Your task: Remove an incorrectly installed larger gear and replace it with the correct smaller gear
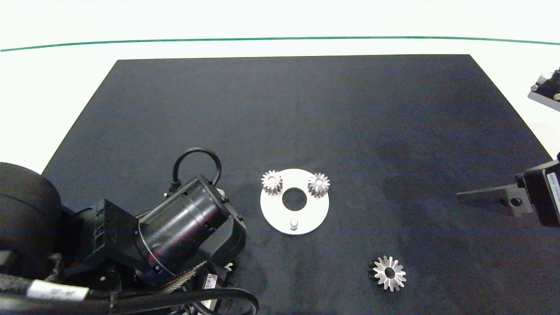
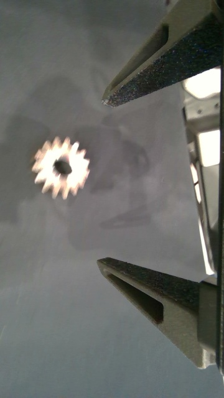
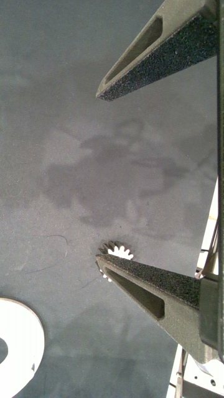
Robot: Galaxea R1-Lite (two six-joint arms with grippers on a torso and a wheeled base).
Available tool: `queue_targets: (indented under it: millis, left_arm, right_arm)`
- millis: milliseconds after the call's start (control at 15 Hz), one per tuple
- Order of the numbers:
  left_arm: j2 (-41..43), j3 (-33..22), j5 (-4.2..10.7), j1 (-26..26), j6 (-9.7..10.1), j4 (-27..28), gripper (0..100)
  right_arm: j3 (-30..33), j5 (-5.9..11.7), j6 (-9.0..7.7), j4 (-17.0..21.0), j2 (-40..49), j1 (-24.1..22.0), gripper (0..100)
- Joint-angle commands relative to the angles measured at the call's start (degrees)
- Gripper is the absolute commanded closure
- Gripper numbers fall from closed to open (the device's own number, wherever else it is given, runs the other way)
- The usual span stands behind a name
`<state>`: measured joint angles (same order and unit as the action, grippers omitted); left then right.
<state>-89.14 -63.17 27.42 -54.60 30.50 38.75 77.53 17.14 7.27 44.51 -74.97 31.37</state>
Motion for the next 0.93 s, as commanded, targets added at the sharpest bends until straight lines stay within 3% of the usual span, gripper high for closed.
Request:
queue_targets:
  millis: [67,200,400,933]
  left_arm:
    - [-3.32,-0.02,-0.35,-1.65,1.49,-0.08,0]
    - [-3.50,0.15,-1.40,-1.56,1.58,-2.37,0]
    - [-3.50,2.62,-1.84,-1.03,1.40,-7.90,0]
    - [-5.08,2.88,-1.66,2.13,0.96,-9.57,0]
  right_arm:
    - [-0.10,0.09,0.12,0.23,0.18,-0.08,0]
    - [-0.63,0.09,0.12,0.23,0.44,0.01,0]
    - [-0.89,0.09,0.03,0.23,0.79,0.01,0]
    - [-1.16,0.09,-0.06,0.23,0.88,0.19,0]
